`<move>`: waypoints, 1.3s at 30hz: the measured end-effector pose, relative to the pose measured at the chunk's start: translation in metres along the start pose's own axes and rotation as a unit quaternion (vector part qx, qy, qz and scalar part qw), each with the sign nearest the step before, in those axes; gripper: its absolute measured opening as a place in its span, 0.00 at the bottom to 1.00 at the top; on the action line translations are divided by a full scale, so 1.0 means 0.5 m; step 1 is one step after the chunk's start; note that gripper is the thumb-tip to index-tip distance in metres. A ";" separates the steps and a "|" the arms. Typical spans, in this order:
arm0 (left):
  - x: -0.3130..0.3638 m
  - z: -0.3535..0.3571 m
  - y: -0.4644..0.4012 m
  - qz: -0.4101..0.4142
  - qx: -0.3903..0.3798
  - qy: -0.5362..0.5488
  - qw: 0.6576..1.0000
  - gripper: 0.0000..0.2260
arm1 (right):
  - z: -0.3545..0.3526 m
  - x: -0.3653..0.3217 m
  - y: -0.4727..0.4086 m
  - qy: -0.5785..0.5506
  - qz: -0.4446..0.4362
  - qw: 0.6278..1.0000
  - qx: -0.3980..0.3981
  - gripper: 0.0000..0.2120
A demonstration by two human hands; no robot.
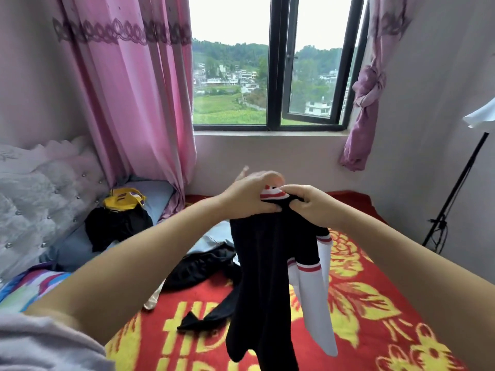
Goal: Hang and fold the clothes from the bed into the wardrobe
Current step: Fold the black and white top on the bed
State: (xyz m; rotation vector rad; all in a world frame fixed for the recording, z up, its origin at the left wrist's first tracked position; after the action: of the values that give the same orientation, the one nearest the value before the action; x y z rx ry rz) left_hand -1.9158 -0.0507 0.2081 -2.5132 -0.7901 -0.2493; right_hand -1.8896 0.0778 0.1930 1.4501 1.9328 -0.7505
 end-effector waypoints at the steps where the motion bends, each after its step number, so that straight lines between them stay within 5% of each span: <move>1: 0.000 0.002 -0.005 -0.012 -0.027 0.068 0.997 0.13 | -0.006 0.000 0.004 -0.044 0.000 0.999 -0.002 0.22; 5: 0.011 -0.019 -0.036 -0.022 -0.008 0.117 0.993 0.06 | -0.028 0.044 0.014 -0.157 0.039 0.986 0.045 0.13; 7: 0.020 -0.033 -0.059 -0.012 -0.013 0.091 0.996 0.07 | -0.018 0.088 0.025 -0.131 0.067 0.988 0.042 0.11; 10: 0.023 -0.053 -0.092 -0.015 -0.040 0.051 0.998 0.07 | 0.025 0.158 0.039 -0.075 0.111 0.991 -0.006 0.21; 13: 0.020 -0.059 -0.114 -0.001 -0.078 0.016 0.997 0.03 | 0.046 0.224 0.047 -0.046 0.153 0.987 0.009 0.11; 18: -0.026 -0.074 -0.115 -0.032 -0.081 0.029 0.996 0.04 | 0.030 0.294 0.067 -0.186 0.171 0.967 0.032 0.09; 21: -0.082 -0.056 -0.107 -0.061 -0.089 0.006 0.994 0.02 | -0.037 0.320 0.072 -0.096 0.146 0.971 0.164 0.12; 25: -0.151 0.001 -0.122 -0.103 -0.098 -0.083 0.986 0.08 | -0.103 0.371 0.059 0.026 0.151 0.971 0.186 0.19; 29: -0.158 0.032 -0.177 -0.126 -0.006 -0.108 0.986 0.07 | -0.182 0.425 0.033 0.116 0.195 0.955 0.189 0.07; 35: -0.100 0.016 -0.262 -0.063 0.153 -0.129 0.978 0.11 | -0.346 0.405 0.021 0.186 0.198 0.900 0.341 0.10; 39: -0.102 0.035 -0.250 -0.022 0.157 -0.169 0.973 0.09 | -0.377 0.410 0.034 0.222 0.220 0.885 0.345 0.06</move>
State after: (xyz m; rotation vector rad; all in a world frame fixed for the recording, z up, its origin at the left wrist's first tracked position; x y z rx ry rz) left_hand -2.0294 0.0223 0.2273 -2.2633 -0.9354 0.2798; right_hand -1.9428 0.3503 0.1625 2.5824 1.5711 -1.0012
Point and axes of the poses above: each hand's wrist, its own y-axis away from the middle knuckle, its own z-axis out of the palm, x = y × z, the point moved 6 cm from there along -y, towards the middle knuckle, and after that the axes turned 11 degrees about z, right-handed, at the moved point
